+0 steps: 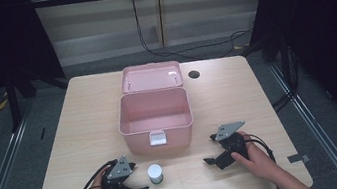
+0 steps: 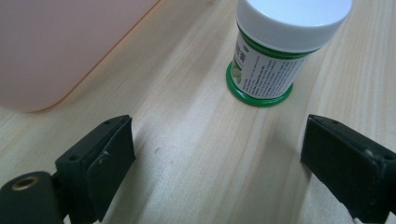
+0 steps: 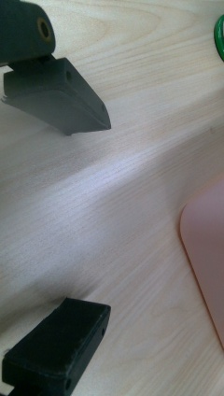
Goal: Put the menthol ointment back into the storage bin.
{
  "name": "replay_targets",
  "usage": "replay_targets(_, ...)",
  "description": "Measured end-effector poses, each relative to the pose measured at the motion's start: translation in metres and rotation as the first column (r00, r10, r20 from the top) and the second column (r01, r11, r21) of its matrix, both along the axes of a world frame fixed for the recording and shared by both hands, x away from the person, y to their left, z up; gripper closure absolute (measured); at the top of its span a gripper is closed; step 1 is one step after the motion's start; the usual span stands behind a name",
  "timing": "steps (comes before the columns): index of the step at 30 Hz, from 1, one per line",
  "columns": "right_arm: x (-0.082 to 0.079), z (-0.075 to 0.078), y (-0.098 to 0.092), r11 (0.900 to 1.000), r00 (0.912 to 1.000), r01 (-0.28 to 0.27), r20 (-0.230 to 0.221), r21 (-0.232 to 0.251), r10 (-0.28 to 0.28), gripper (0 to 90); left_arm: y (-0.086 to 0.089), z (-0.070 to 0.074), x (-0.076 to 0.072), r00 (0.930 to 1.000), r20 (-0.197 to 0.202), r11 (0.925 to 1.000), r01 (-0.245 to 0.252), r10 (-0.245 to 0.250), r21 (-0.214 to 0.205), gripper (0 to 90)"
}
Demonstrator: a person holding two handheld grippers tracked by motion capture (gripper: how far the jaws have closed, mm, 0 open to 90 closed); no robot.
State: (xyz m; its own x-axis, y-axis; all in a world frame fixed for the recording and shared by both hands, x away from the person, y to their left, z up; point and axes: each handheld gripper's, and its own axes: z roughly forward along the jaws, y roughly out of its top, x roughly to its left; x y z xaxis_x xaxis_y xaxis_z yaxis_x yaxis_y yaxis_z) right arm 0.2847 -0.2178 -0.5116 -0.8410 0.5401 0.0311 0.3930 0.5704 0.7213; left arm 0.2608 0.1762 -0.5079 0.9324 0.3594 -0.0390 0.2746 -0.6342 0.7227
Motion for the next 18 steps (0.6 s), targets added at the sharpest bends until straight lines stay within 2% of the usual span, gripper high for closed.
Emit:
replay_targets(4, 0.000, 0.000, 0.000, 1.0000, 1.0000, 0.001, 0.001, -0.001, -0.001, 9.7, 0.000, 0.000, 0.000, 1.0000, 0.000, 1.0000, -0.001, 0.001, -0.001, 9.0)
replay_targets(5, 0.000, 0.000, 0.000, 1.0000, 1.0000, 0.002, 0.001, -0.002, -0.002, 9.7, 0.000, 0.000, 0.000, 0.9999, -0.002, 0.9999, -0.016, 0.016, -0.001, 8.9)
replay_targets(7, 0.000, 0.000, 0.000, 1.0000, 1.0000, 0.000, 0.001, -0.001, 0.000, 9.7, -0.005, 0.003, -0.002, 0.9988, -0.013, 0.9983, -0.046, 0.047, 0.034, 8.8)
replay_targets(8, 0.000, 0.000, 0.000, 1.0000, 1.0000, 0.000, 0.001, 0.000, 0.000, 9.7, -0.005, 0.003, -0.002, 0.9988, -0.013, 0.9983, -0.046, 0.047, 0.034, 8.8)
replay_targets(9, 0.000, 0.000, 0.000, 1.0000, 1.0000, 0.001, 0.000, -0.001, -0.001, 9.7, -0.010, 0.009, -0.002, 0.9975, -0.038, 0.9938, -0.055, 0.059, 0.097, 9.2)
replay_targets(10, 0.000, 0.000, 0.000, 1.0000, 1.0000, 0.000, 0.000, 0.000, 0.000, 9.7, -0.010, 0.009, -0.002, 0.9975, -0.038, 0.9938, -0.055, 0.059, 0.097, 10.7)
replay_targets(11, 0.000, 0.000, 0.000, 1.0000, 1.0000, 0.000, 0.000, 0.000, 0.000, 9.7, -0.014, 0.015, -0.004, 0.9958, -0.060, 0.9874, -0.060, 0.069, 0.146, 13.7)
replay_targets(12, 0.000, 0.000, 0.000, 1.0000, 1.0000, 0.000, 0.000, 0.000, 0.000, 9.7, -0.016, 0.019, -0.004, 0.9947, -0.084, 0.9804, -0.043, 0.060, 0.193, 16.7)
replay_targets(13, 0.000, 0.000, 0.000, 1.0000, 1.0000, 0.000, 0.000, 0.000, 0.000, 9.7, -0.016, 0.019, -0.004, 0.9947, -0.084, 0.9804, -0.043, 0.060, 0.193, 17.3)
replay_targets(14, 0.000, 0.000, 0.000, 1.0000, 1.0000, 0.000, 0.000, 0.000, 0.000, 9.8, -0.018, 0.020, -0.005, 0.9924, -0.103, 0.9796, -0.047, 0.068, 0.195, 18.5)
replay_targets(15, 0.000, 0.000, 0.000, 1.0000, 1.0000, 0.000, 0.000, 0.000, 0.000, 9.7, -0.021, 0.025, -0.007, 0.9889, -0.133, 0.9725, -0.035, 0.067, 0.230, 20.7)
replay_targets(16, 0.000, 0.000, 0.000, 1.0000, 1.0000, 0.001, 0.001, -0.001, -0.001, 9.7, -0.021, 0.025, -0.007, 0.9889, -0.133, 0.9725, -0.035, 0.067, 0.230, 21.5)
replay_targets(17, 0.000, 0.000, 0.000, 1.0000, 1.0000, 0.001, 0.001, -0.001, -0.001, 9.7, -0.023, 0.027, -0.007, 0.9868, -0.145, 0.9662, -0.032, 0.071, 0.256, 21.5)
replay_targets(18, 0.000, 0.000, 0.000, 1.0000, 1.0000, 0.000, 0.000, 0.000, 0.000, 9.7, -0.026, 0.032, -0.007, 0.9805, -0.178, 0.9614, -0.033, 0.084, 0.273, 21.9)
